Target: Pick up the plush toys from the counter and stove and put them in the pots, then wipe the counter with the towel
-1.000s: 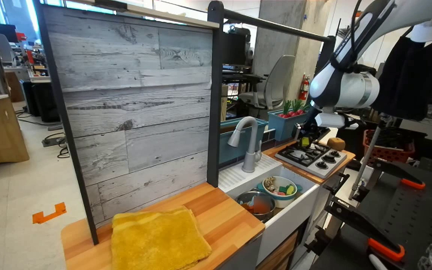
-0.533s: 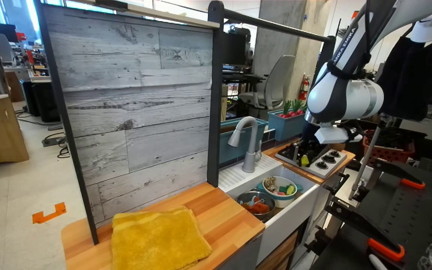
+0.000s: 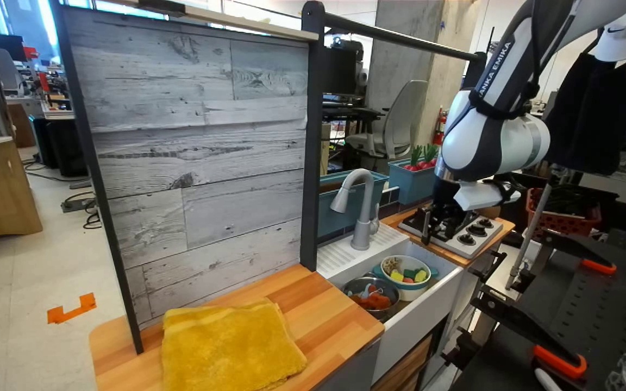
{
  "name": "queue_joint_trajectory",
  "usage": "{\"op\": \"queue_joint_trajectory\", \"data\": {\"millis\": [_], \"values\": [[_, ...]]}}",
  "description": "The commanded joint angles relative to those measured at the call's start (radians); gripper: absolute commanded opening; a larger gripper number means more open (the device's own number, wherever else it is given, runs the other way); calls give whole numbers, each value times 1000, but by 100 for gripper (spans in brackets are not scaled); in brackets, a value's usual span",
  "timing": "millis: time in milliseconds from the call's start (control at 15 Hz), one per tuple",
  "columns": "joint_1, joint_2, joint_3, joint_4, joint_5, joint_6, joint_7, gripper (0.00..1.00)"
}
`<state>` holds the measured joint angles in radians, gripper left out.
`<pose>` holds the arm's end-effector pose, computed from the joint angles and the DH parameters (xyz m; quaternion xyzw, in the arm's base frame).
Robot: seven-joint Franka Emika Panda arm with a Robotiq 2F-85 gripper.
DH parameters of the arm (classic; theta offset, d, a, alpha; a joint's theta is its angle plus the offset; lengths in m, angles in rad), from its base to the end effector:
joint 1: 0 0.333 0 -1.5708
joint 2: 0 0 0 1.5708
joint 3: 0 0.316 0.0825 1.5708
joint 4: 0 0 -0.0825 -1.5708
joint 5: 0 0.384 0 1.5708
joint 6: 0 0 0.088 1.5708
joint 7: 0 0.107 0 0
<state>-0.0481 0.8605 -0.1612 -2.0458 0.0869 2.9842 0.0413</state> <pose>0.5477 -0.1288 0.0291 0.9882 -0.1368 0.0416 0.0547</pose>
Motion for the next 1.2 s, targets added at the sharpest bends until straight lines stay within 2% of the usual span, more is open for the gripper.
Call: {"op": "queue_joint_trajectory", "data": {"millis": [0, 67, 200, 267, 400, 533, 600, 733, 1000, 1133], "values": [[-56, -161, -17, -127, -114, -119, -133, 100], [-70, -197, -24, -152, -145, -158, -168, 100], [-141, -287, 15, -213, -191, -214, -282, 100], [-154, -327, 23, -239, -209, -242, -326, 100], [-206, -420, 82, -310, -206, -267, -432, 100], [-276, -482, 171, -343, -142, -312, -559, 100], [-216, -391, 100, -280, -178, -270, -454, 100], [-242, -449, 141, -318, -159, -294, -512, 100], [-248, -460, 158, -328, -140, -316, -531, 100], [-245, -433, 226, -328, -92, -267, -552, 100]]}}
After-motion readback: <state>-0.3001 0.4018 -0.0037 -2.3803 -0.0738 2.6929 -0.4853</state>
